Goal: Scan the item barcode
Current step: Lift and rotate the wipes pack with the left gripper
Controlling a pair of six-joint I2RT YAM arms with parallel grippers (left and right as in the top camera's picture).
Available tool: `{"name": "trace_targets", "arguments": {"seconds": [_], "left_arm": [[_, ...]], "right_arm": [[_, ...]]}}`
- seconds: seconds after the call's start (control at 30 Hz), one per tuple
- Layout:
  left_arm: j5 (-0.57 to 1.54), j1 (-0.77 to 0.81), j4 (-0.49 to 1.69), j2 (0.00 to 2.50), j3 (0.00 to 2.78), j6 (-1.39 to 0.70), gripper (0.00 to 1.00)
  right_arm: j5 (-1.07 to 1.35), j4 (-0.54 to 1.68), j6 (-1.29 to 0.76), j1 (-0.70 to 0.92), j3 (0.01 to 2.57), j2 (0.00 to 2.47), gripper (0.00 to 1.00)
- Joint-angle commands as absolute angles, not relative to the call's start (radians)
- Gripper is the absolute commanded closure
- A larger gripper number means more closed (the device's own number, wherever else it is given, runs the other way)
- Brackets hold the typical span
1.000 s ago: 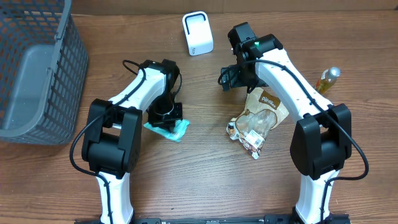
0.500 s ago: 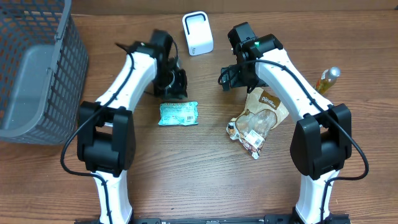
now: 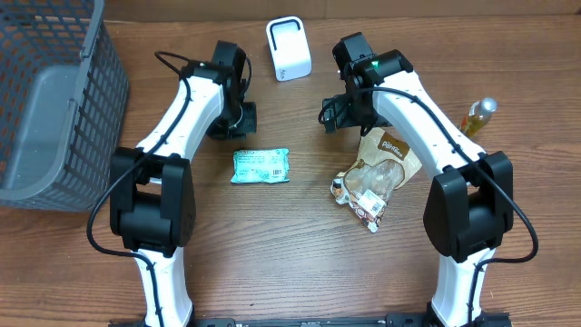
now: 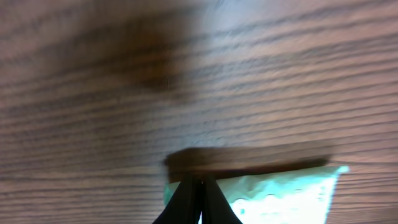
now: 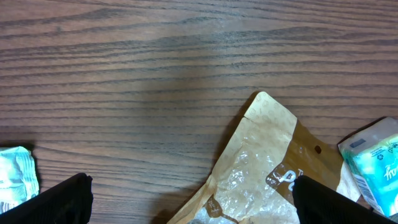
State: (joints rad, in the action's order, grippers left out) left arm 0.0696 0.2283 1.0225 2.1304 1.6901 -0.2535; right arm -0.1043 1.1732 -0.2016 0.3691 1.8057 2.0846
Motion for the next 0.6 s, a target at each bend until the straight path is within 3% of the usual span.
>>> {"name": "trace_targets", "arguments": {"seconds": [0.0,0.57], "left_arm": [[0.041,0.229,1.016,2.139,1.644,-0.232,0.96],[0.144,0.222,1.206,2.137,1.639,-0.231,0.96]], "right_arm": [[-0.112,1.171,-0.200,0.369,1.820,2.082,0.00],[-0.112,1.171,-0.200,0.369,1.820,2.082,0.00]]}}
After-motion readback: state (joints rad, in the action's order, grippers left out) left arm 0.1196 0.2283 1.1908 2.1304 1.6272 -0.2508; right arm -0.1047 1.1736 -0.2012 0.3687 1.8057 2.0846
